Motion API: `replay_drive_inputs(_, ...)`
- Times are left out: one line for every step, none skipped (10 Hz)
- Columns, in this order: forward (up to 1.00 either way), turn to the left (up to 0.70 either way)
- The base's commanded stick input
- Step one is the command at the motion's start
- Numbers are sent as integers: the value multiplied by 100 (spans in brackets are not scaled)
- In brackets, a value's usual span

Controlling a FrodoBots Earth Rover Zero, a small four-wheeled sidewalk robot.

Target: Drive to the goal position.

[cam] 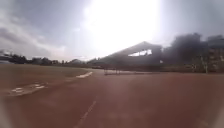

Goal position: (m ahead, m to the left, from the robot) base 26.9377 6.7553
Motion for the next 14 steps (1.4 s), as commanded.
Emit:
replay_drive_inputs(70,0)
replay_drive_inputs(70,13)
replay_drive_inputs(70,29)
replay_drive_inputs(70,35)
replay_drive_inputs(70,35)
replay_drive_inputs(70,35)
replay_drive_inputs(70,35)
replay_drive_inputs(70,35)
replay_drive_inputs(70,0)
replay_drive_inputs(70,0)
replay_drive_inputs(70,0)
replay_drive_inputs(70,0)
replay_drive_inputs(70,0)
replay_drive_inputs(70,0)
